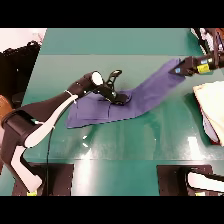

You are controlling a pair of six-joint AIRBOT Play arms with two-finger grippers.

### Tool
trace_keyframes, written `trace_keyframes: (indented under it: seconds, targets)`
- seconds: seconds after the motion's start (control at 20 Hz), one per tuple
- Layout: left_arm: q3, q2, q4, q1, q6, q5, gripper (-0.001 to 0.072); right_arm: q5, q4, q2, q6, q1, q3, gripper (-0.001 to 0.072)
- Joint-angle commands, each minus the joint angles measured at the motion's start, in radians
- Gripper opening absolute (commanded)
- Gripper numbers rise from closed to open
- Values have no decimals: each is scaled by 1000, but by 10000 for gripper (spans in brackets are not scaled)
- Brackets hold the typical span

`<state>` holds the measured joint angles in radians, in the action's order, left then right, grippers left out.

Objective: Fold the shirts.

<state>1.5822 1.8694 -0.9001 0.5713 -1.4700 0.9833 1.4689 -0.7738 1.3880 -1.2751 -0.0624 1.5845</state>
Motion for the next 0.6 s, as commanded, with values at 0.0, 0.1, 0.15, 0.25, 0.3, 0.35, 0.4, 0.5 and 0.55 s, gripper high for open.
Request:
trace_keyframes:
  seconds: [0.0, 0.1, 0.15, 0.25, 0.3, 0.35, 0.4, 0.5, 0.55]
  targets:
    - [28, 39, -8, 26, -23, -7, 21, 2, 146, 20, -23, -93, 89, 13]
    - [28, 39, -28, 25, -23, -3, 22, -1, 169, 43, -24, -142, 125, 13]
    - [28, 39, -28, 25, -23, -2, 22, -3, 182, 54, -24, -164, 142, 13]
    - [28, 28, -27, 16, -22, 8, 22, -4, 179, 71, -24, -207, 176, 13]
    - [36, 19, -32, 2, -23, 29, 21, -7, 179, 78, -23, -224, 190, 13]
    - [43, 3, -39, -16, -22, 48, 21, -14, 179, 85, -21, -240, 201, 13]
    - [45, -22, -49, -38, -22, 58, 21, -19, 179, 92, -13, -257, 212, 13]
    - [45, -88, -86, -98, -22, 85, 21, -34, 179, 106, -4, -296, 226, 13]
    - [45, -129, -122, -136, -16, 112, 22, -42, 179, 116, 2, -322, 233, 13]
